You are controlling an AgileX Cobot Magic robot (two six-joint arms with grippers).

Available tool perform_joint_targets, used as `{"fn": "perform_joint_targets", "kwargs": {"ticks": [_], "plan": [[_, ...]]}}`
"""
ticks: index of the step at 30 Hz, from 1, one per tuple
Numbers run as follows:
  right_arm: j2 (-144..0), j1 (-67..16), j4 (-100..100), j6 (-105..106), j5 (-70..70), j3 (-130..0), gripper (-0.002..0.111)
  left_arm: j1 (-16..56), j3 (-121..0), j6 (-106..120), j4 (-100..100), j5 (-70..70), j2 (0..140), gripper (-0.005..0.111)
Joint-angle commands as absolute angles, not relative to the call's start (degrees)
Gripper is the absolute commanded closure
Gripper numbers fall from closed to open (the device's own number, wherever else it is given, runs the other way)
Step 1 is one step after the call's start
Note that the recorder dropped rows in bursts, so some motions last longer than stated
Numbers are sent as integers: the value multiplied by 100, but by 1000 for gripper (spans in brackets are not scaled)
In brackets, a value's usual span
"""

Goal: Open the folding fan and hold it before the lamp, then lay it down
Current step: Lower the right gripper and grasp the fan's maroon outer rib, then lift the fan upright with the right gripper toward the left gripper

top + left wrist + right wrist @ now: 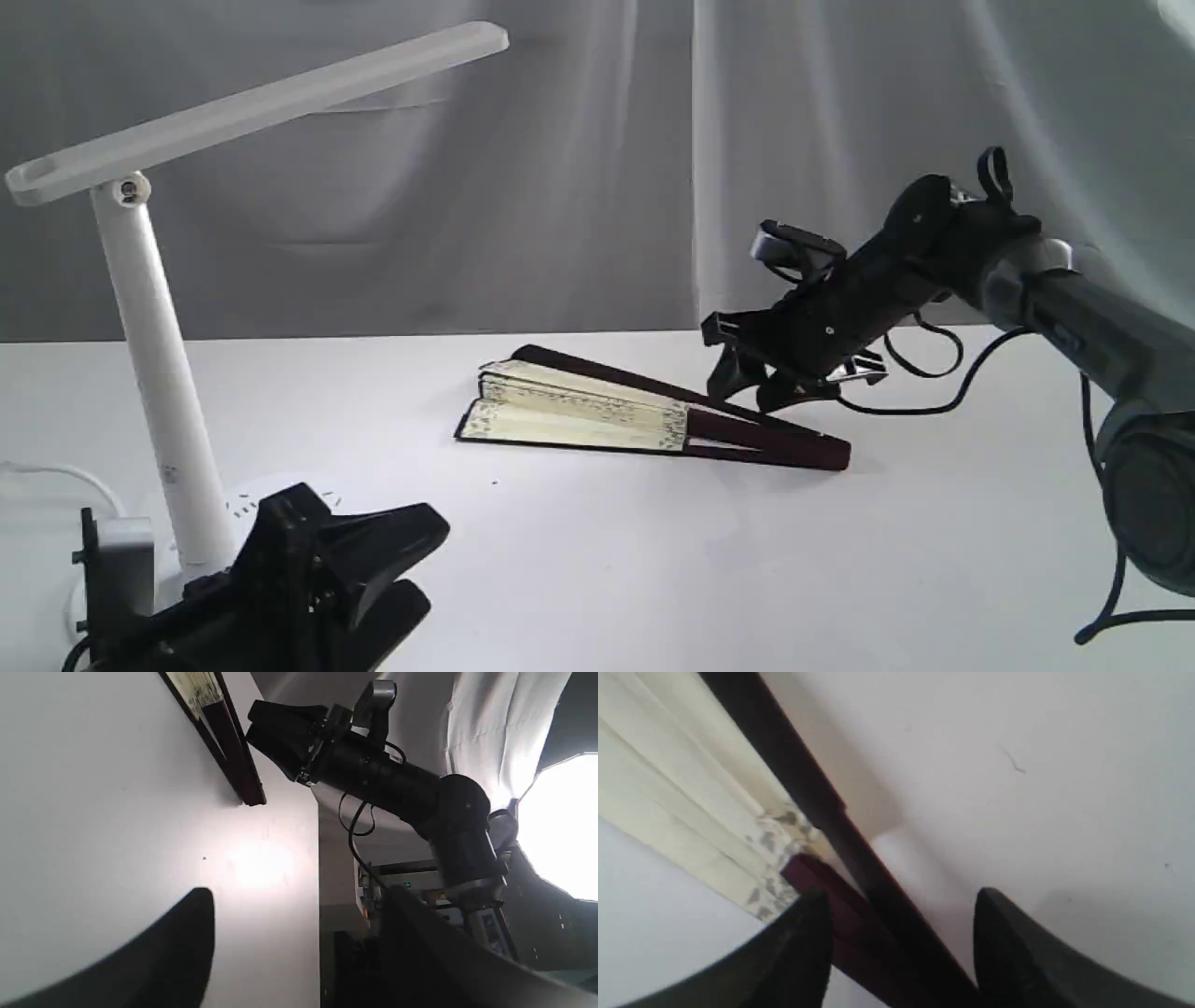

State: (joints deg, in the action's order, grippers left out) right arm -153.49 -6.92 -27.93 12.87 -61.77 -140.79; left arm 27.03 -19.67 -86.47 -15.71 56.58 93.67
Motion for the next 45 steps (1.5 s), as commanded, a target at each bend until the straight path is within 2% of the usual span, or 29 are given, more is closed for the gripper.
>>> {"fn": "perform_joint_targets", "kwargs": {"ticks": [1, 10, 19, 22, 29, 45], "plan": [[-15342, -671, -2568, 1328, -6215, -14048, 63, 2735, -1993, -8790, -1591, 5710, 9348, 53], [-15431, -693, -2943, 1376, -6209, -14048, 64, 2735, -1993, -8841, -1591, 5710, 9348, 53], [-15484, -682, -3252, 1376, -6497, -14048, 74, 2735, -1993, -8840, -1603, 5710, 9348, 53], [-15484, -682, -3341, 1376, -6591, -14048, 81, 2735, -1993, -8861, -1595, 5710, 9348, 53], [-15484, -682, -3497, 1376, -6616, -14048, 108, 2735, -1993, -8861, -1595, 5710, 9348, 53], [-15442, -280, -5342, 2228, -6996, -14048, 108, 2735, -1993, -8861, -1595, 5789, 9348, 53]]}}
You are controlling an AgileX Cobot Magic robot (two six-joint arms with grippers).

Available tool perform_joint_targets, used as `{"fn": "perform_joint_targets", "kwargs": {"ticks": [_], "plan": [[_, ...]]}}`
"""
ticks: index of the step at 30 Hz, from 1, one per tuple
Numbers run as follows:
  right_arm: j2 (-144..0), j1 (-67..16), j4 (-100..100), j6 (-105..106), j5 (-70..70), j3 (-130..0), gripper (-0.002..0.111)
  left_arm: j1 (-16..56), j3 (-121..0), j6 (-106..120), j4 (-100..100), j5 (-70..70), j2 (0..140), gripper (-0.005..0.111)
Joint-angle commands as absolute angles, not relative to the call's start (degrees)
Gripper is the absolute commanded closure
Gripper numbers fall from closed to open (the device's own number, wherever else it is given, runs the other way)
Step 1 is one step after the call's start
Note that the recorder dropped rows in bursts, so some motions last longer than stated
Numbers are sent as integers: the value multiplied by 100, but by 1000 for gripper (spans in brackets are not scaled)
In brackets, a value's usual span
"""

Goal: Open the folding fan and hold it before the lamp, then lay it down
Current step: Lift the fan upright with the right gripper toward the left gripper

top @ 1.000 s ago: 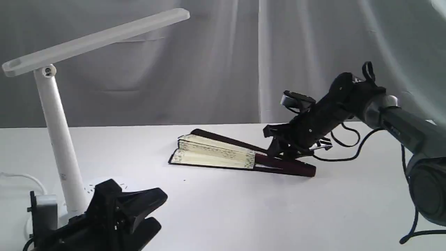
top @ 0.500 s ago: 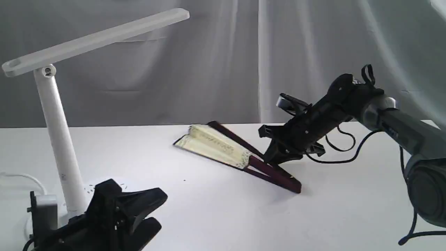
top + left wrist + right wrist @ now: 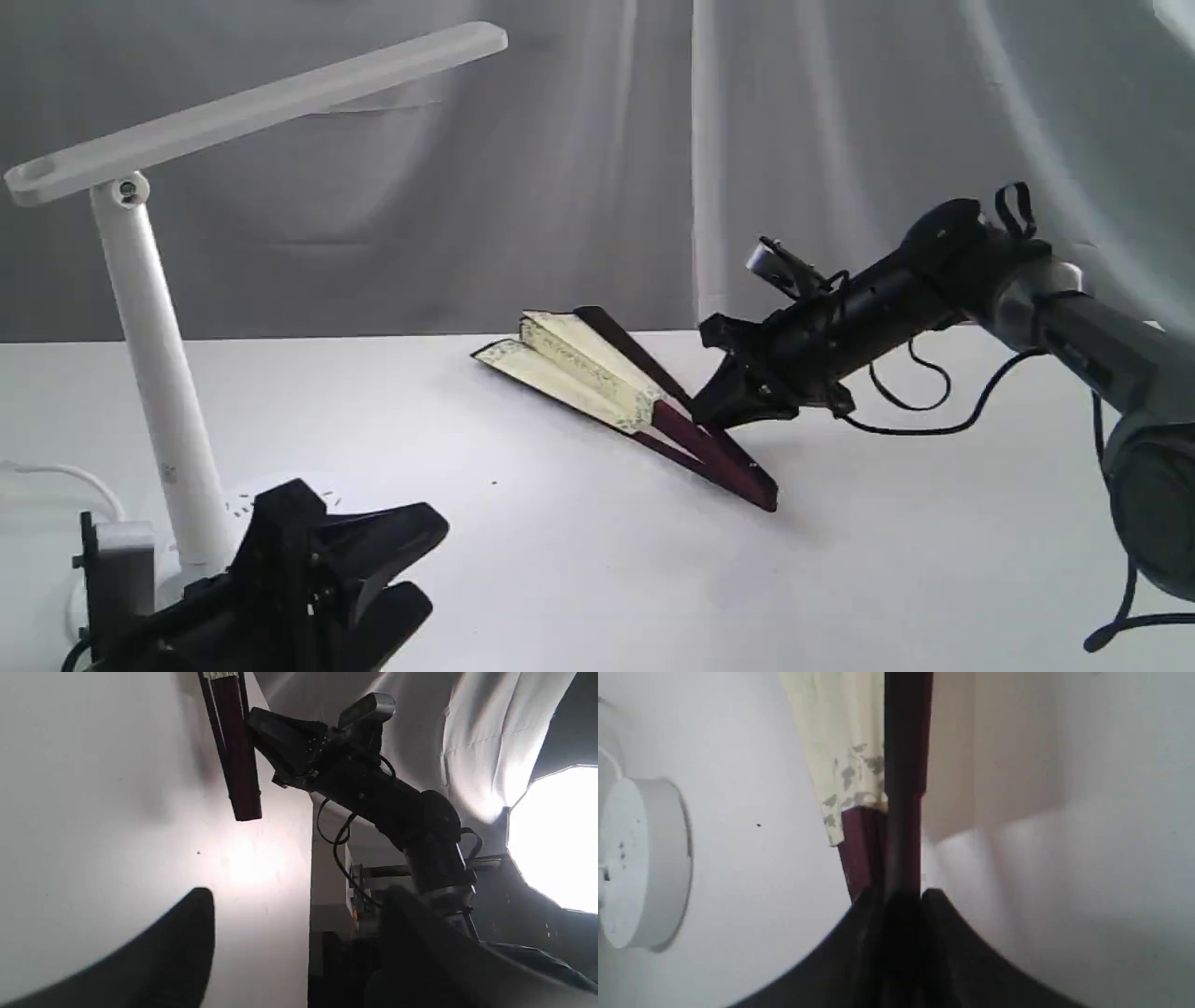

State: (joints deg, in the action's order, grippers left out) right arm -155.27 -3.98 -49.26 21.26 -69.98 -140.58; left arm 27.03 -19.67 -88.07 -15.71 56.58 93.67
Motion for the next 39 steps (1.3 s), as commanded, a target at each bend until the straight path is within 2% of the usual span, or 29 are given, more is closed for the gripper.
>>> {"fn": "perform_joint_targets", "kwargs": {"ticks": [1, 16, 31, 39], "plan": [[-15432, -280, -5457, 2240, -6996, -14048, 108, 2735, -1993, -8861, -1595, 5842, 9348, 53], [-14772, -288, -6068, 1899, -6996, -13738, 108, 2735, -1993, -8858, -1210, 6020, 9348, 53], [-12525, -288, -5953, 3234, -6996, -10217, 108, 2735, -2002, -8992, -1198, 6034, 9348, 53], [-11779, -275, -6118, 3606, -6996, -8872, 108, 2735, -2266, -8968, -1142, 5927, 9348, 53]]}}
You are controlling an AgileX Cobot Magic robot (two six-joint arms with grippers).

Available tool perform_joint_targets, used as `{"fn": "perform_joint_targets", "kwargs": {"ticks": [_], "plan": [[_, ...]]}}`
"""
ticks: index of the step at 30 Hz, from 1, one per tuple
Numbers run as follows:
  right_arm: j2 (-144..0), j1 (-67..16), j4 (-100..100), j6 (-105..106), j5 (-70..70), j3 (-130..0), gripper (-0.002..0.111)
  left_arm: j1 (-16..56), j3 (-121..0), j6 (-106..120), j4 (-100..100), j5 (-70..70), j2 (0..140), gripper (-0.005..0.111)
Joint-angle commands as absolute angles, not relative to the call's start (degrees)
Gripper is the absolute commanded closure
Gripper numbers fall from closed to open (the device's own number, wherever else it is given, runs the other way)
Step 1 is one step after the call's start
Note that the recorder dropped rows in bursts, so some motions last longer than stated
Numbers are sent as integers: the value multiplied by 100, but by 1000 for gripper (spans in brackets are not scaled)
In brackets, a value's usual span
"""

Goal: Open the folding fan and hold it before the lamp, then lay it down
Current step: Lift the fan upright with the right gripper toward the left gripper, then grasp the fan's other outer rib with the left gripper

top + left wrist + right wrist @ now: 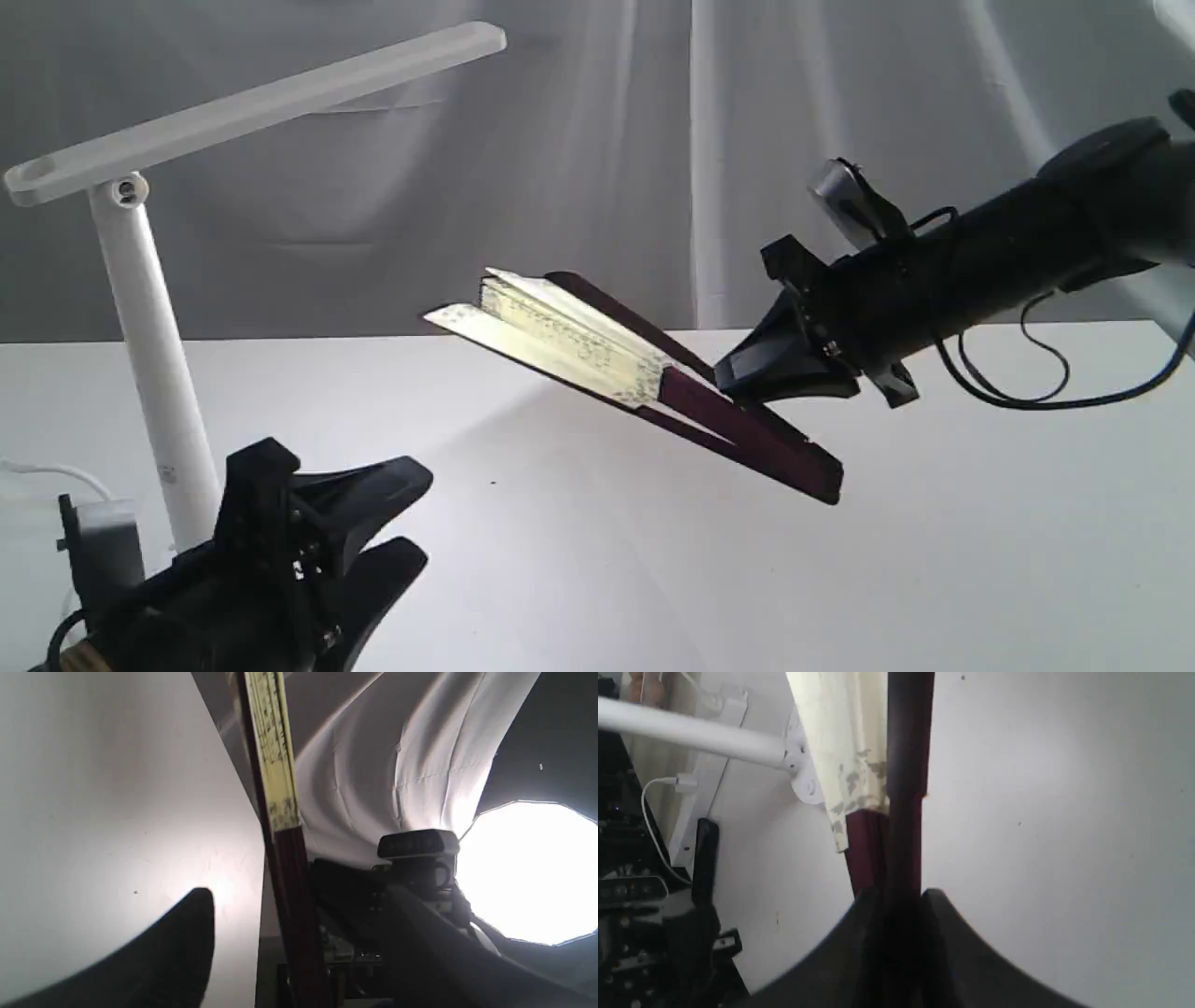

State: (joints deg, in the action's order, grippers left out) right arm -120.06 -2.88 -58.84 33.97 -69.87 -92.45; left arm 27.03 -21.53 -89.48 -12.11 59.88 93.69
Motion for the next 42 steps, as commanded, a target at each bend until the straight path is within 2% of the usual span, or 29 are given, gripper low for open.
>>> {"fn": "perform_joint_targets", "kwargs": {"ticks": [1, 9, 17, 28, 31, 42], "plan": [[-11733, -275, -6230, 3693, -6996, -8702, 108, 2735, -2324, -8943, -1142, 5827, 9348, 53], [-11373, -275, -6740, 4495, -6996, -7764, 108, 2735, -2663, -8951, -1168, 4907, 9348, 53], [-11113, -286, -6740, 4560, -6996, -7639, 108, 2735, -3053, -9003, -1218, 4895, 9613, 53], [-10945, -286, -6608, 4482, -6996, -7543, 108, 2735, -3567, -9460, -1250, 5632, 10517, 54], [-10945, -286, -6620, 4496, -6996, -7483, 108, 2735, -3567, -9460, -1250, 6198, 10650, 54], [-10945, -681, -6544, 4609, -6996, -7470, 108, 2735, -3567, -9506, -1251, 6089, 10893, 54]]}}
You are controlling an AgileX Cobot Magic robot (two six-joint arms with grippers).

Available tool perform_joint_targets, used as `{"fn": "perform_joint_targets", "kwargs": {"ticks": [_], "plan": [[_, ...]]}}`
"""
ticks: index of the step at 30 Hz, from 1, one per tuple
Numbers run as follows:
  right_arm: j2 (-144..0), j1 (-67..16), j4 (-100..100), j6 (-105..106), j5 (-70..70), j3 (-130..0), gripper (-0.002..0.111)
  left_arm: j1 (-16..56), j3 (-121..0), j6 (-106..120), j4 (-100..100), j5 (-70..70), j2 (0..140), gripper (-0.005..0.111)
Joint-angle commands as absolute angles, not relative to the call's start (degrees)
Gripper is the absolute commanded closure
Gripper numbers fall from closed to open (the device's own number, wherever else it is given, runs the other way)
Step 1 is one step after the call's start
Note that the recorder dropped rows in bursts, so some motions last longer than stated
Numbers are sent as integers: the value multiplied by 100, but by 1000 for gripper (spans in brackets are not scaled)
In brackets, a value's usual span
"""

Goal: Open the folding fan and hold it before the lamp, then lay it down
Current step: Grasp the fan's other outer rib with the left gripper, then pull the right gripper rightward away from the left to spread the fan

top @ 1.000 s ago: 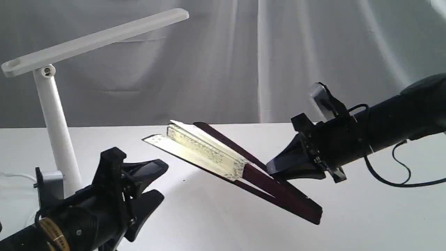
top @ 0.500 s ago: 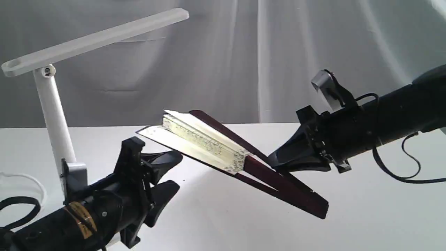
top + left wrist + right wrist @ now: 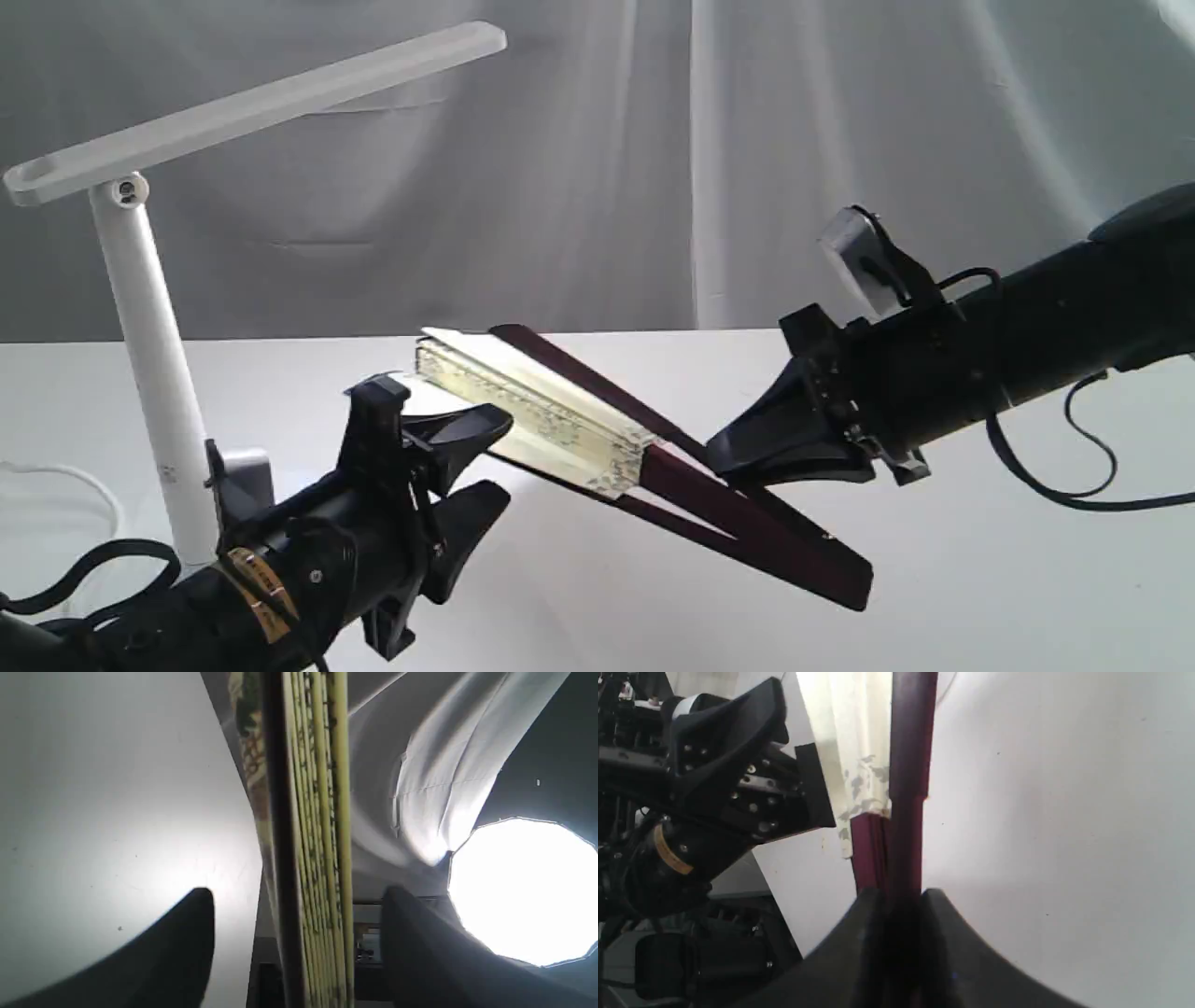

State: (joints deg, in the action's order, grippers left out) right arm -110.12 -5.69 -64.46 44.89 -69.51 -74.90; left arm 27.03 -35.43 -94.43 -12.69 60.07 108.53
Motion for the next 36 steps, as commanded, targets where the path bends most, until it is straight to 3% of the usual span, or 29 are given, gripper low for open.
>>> {"fn": "perform_joint_targets", "kwargs": {"ticks": [1, 12, 17, 20, 26, 36], "plan": [[-10945, -731, -6544, 4609, -6996, -7470, 108, 2735, -3567, -9506, -1251, 6102, 10893, 56], [-10945, -746, -6579, 4609, -6996, -7470, 108, 2735, -3567, -9549, -1390, 6144, 10893, 95], [-10945, -746, -6579, 4609, -6996, -7470, 108, 2735, -3567, -9549, -1399, 6144, 10893, 99], [-10945, -746, -6579, 4592, -6996, -7470, 108, 2735, -3567, -9549, -1441, 6144, 10893, 107], [-10945, -746, -6579, 4608, -6996, -7470, 107, 2735, -3567, -9549, -1470, 6196, 10893, 107], [-10957, -746, -6877, 4646, -6996, -7470, 65, 2735, -3567, -9559, -1842, 6615, 10893, 107]]}}
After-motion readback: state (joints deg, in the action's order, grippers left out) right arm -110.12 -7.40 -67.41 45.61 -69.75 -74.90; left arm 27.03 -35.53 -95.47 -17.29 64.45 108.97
